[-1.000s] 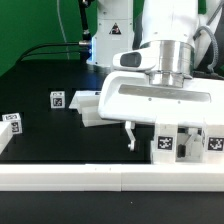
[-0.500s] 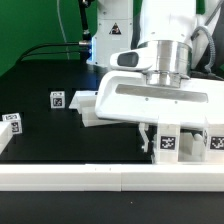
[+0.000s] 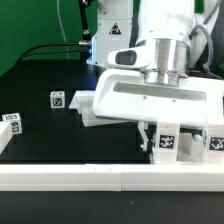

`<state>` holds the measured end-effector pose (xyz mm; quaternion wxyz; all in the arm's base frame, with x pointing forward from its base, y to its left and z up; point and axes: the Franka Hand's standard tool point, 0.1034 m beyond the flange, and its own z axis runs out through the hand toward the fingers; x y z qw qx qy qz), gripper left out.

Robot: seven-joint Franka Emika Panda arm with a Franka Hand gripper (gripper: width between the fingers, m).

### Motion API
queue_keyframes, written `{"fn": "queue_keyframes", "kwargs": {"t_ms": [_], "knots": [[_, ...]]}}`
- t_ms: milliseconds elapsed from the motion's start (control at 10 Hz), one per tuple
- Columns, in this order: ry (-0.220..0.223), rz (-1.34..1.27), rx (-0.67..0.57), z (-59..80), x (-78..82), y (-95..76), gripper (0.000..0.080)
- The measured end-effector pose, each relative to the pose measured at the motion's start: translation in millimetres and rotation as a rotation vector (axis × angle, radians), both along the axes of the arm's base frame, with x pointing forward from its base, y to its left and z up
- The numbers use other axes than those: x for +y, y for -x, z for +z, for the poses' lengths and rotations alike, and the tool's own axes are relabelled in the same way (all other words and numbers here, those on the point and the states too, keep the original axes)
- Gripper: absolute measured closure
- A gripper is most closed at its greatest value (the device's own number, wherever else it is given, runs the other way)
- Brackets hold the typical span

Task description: Assemble chair

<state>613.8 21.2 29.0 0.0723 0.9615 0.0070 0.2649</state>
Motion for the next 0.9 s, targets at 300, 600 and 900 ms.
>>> {"fn": "queue_keyframes", "kwargs": {"t_ms": [300, 600, 900], "knots": [[0.002, 0.016, 0.063, 25.8, -28.2, 9.1, 0.0770], [-0.131, -0.017, 0.348, 52.0, -15.9, 29.8, 0.0770], [-0.152, -0.027, 0.617, 78.3, -23.5, 28.8, 0.0770]]}}
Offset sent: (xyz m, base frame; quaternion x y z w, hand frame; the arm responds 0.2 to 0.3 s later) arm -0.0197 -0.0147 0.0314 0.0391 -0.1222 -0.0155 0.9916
